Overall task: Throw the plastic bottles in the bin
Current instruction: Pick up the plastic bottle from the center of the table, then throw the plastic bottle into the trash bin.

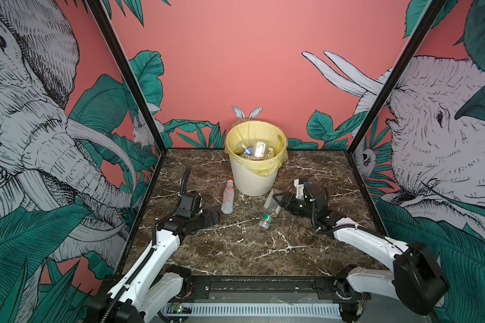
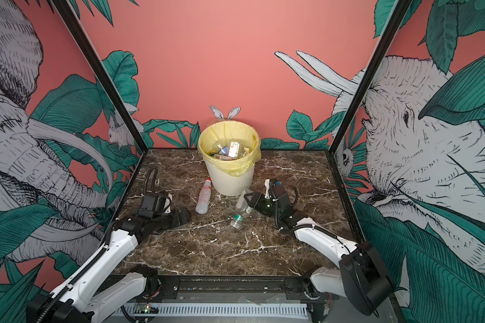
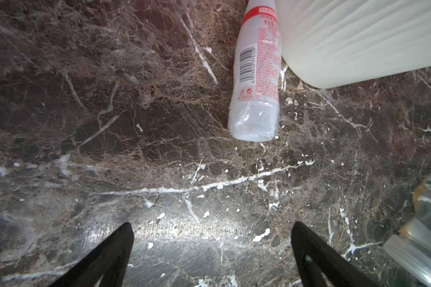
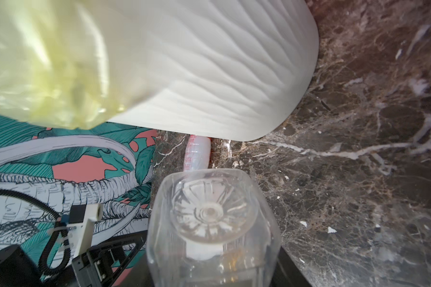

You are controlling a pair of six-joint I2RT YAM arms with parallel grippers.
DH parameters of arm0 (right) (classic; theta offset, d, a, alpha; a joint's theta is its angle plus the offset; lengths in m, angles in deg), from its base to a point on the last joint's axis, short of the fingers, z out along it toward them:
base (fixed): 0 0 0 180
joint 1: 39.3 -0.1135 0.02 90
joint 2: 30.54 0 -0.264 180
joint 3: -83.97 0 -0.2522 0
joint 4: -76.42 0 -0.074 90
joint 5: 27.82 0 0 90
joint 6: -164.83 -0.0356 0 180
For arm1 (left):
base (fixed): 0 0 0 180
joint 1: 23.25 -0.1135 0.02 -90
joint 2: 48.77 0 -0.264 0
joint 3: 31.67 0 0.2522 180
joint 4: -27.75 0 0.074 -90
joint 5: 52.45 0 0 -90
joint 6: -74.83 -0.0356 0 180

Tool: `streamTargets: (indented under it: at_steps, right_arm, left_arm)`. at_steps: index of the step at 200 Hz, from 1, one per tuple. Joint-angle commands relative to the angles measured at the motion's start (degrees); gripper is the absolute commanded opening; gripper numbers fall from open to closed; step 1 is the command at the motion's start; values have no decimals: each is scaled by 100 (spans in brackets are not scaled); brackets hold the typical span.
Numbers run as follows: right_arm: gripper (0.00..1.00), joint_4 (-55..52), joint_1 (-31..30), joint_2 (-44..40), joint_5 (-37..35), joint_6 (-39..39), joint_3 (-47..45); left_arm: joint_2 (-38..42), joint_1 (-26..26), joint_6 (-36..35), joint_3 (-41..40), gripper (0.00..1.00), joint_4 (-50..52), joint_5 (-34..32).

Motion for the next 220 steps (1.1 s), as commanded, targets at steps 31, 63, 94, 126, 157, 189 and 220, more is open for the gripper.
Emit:
streamTargets:
  at_steps: [31,63,94,126,157,189,220]
  right_arm:
    - [54,-1507,132,-1163,-354,1115,464]
    - [55,-1882,177,-1719,-460,1343,520]
    - [55,-1830,184,-2128,-564,1364,392]
    - [56,-1632,186,-2182,-491,1370,480]
    - [56,-1587,177,-1878,-417,1365,904]
    - [55,-1368,173,-1217,-325,1412,1852]
    - [55,-1136,118,-93,-324,1447,3487]
  left_arm:
    - [-55,-42,70,118,99,-148,150]
    - [26,-45,210,-96,99,-397,318]
    - [30,-45,191,-126,99,-370,328]
    - [22,-45,175,-196,99,-378,318]
    - [42,-45,175,-274,99,-388,260]
    - [82,-45,176,-288,99,-407,280]
    - [72,-46,153,-237,99,-382,289]
